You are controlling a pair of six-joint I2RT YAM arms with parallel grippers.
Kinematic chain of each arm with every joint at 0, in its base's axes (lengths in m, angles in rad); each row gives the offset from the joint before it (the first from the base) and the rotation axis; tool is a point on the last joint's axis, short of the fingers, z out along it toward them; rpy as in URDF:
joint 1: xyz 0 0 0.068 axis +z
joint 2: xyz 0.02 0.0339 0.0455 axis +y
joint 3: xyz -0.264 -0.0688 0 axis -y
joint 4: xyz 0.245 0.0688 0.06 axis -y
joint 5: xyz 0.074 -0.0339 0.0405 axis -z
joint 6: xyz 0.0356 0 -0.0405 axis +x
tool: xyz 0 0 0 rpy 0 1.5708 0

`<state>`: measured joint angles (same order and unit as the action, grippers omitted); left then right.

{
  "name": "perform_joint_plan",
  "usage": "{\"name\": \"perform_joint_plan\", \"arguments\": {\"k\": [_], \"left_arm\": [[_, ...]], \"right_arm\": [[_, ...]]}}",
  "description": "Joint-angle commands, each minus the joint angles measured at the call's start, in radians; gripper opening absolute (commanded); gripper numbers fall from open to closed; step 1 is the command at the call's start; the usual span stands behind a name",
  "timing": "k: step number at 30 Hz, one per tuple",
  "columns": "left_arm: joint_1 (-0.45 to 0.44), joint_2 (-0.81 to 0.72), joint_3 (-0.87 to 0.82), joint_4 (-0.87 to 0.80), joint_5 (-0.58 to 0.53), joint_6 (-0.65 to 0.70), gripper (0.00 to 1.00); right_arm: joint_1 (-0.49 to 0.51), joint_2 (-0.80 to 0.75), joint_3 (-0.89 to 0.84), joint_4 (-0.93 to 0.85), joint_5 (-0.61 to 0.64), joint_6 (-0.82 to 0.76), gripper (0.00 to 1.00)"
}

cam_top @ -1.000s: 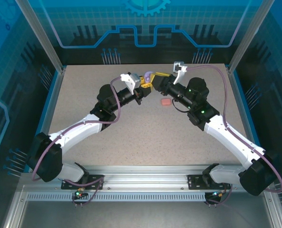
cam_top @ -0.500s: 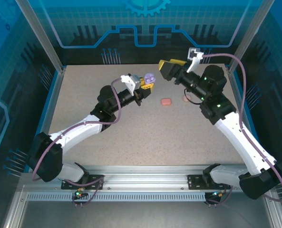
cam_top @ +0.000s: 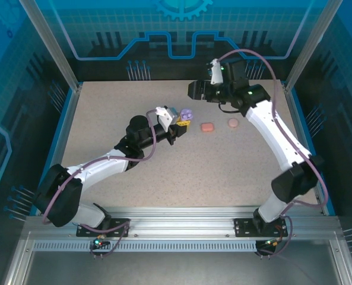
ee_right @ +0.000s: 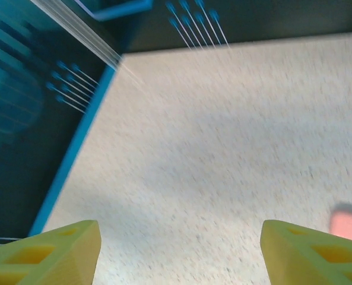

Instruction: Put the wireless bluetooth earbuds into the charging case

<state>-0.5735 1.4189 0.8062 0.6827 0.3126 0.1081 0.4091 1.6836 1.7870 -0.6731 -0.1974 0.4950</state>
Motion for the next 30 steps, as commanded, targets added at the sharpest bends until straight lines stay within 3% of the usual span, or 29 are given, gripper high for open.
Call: {"name": "perform_joint_plan", "arguments": {"k": [1, 11, 19, 24, 30], "left_arm": [[-0.008, -0.034, -0.014, -0.006, 0.045, 0.019, 0.00], [-0.010, -0.011, -0.008, 0.020, 0.040, 0.003, 0.00], [-0.009, 0.023, 0.027, 0.018, -0.012, -0.012, 0.00], [-0.008, 0.054, 0.043, 0.013, -0.010, -0.031, 0.00], [-0.003, 0.098, 0.058, -0.027, -0.062, -0.120, 0.00]], "right_arm": [[-0.016, 0.050, 0.066, -0.144, -0.047, -0.039, 0.71], [0.015, 0.096, 0.049, -0.170, -0.106, -0.057, 0.64], [0.038, -0.027, -0.068, -0.171, -0.110, -0.074, 0.58], [0.017, -0.152, -0.174, -0.117, 0.008, -0.018, 0.61], [-0.062, -0.234, -0.306, -0.039, 0.135, 0.147, 0.72]]}}
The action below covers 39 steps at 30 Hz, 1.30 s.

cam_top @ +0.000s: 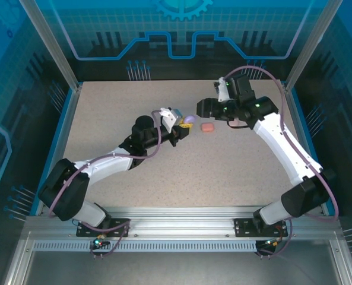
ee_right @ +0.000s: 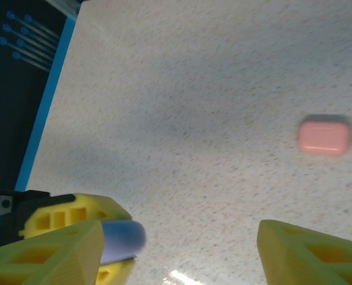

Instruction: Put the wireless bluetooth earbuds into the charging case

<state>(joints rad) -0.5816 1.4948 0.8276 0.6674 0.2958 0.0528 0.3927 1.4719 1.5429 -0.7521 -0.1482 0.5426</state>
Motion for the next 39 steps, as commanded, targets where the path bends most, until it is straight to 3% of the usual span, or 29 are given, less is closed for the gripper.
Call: {"name": "perform_joint_plan", "arguments": {"k": [1, 8, 13, 26, 35, 39], "left_arm": [[0.010, 0.027, 0.044, -0.035, -0.059, -0.089, 0.00], [0.081, 0.135, 0.148, -0.312, -0.048, -0.359, 0.00], [0.117, 0.275, 0.254, -0.486, 0.035, -0.496, 0.00], [0.180, 0.543, 0.430, -0.587, 0.185, -0.710, 0.00], [0.219, 0.635, 0.522, -0.722, 0.185, -0.696, 0.11], [0.230, 0.676, 0.568, -0.781, 0.203, -0.685, 0.30]], "right_arm": [[-0.057, -0.032, -0.086, 0.044, 0.097, 0.109, 0.73], [-0.126, -0.125, -0.304, 0.090, 0.120, 0.142, 0.76], [-0.161, -0.186, -0.417, 0.096, 0.140, 0.148, 0.77], [-0.217, -0.260, -0.529, 0.124, 0.136, 0.140, 0.77], [-0.219, -0.254, -0.511, 0.125, 0.121, 0.137, 0.77], [-0.230, -0.267, -0.511, 0.120, 0.119, 0.135, 0.77]]}}
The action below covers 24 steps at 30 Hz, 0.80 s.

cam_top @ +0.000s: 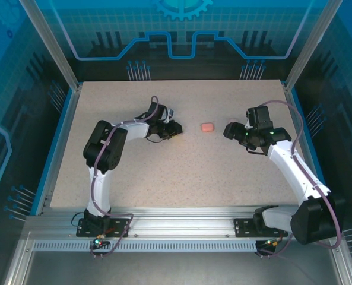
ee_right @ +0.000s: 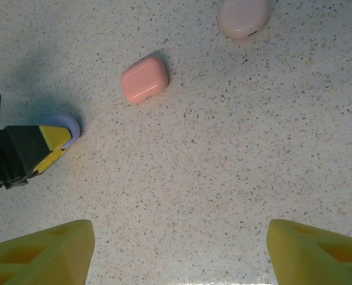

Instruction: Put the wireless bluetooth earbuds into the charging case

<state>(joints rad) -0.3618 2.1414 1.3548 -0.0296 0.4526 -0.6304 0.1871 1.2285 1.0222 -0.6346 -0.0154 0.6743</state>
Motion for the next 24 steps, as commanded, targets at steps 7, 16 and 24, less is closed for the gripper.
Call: {"name": "perform_joint_plan", "arguments": {"k": [7, 16, 24], "left_arm": [[0.028, 0.036, 0.087, -0.175, 0.049, 0.039, 0.44], [0.114, -0.088, 0.080, -0.317, -0.020, 0.118, 0.65], [0.172, -0.332, 0.084, -0.434, -0.117, 0.229, 0.99]], "right_arm": [[-0.046, -0.056, 0.018, -0.015, -0.024, -0.001, 0.78], [-0.087, -0.097, 0.037, -0.058, -0.042, -0.014, 0.85], [-0.166, -0.085, 0.094, -0.094, -0.027, -0.096, 1.00]]}}
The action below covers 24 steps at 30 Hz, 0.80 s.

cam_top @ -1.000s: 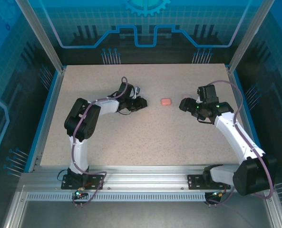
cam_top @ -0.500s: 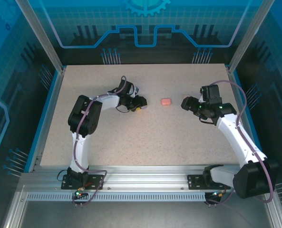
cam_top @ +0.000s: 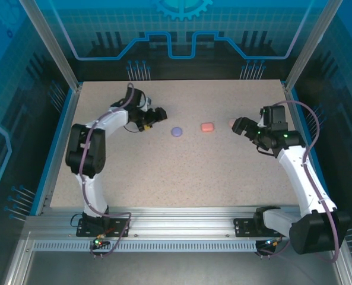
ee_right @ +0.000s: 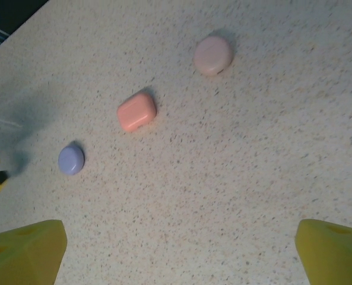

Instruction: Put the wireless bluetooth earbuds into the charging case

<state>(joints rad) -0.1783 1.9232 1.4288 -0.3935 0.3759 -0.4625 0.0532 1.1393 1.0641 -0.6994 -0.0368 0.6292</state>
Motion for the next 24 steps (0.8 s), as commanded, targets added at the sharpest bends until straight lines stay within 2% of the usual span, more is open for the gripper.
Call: {"name": "perform_joint_plan", "arguments": {"k": [1, 3, 6, 9, 11, 14, 19, 24], "left_arm": [[-0.010, -0.155, 0.010, -0.068, -0.050, 0.067, 0.99], [-0.010, -0.224, -0.001, -0.056, -0.085, 0.073, 0.99], [-0.010, -0.355, -0.077, 0.028, -0.160, 0.076, 0.99], [-0.013, -0.512, -0.242, 0.213, -0.245, 0.106, 0.99], [-0.016, -0.649, -0.426, 0.427, -0.308, 0.164, 0.99], [-0.021, -0.829, -0.683, 0.706, -0.371, 0.305, 0.99], [-0.021, -0.989, -0.844, 0.707, -0.481, 0.438, 0.99], [-0.015, -1.012, -0.987, 0.771, -0.591, 0.521, 0.99]], "right_arm": [[-0.039, 0.014, 0.068, -0.035, 0.013, -0.069, 1.00], [-0.040, 0.028, 0.083, -0.026, 0.078, -0.106, 1.00], [-0.039, 0.034, 0.040, 0.059, 0.240, -0.150, 1.00], [-0.038, -0.004, -0.115, 0.280, 0.412, -0.182, 1.00], [-0.028, -0.028, -0.252, 0.472, 0.497, -0.225, 1.00], [-0.021, -0.017, -0.355, 0.636, 0.524, -0.306, 1.00], [-0.003, 0.046, -0.461, 0.817, 0.520, -0.387, 1.00], [0.019, 0.106, -0.534, 0.998, 0.523, -0.448, 1.00]]}}
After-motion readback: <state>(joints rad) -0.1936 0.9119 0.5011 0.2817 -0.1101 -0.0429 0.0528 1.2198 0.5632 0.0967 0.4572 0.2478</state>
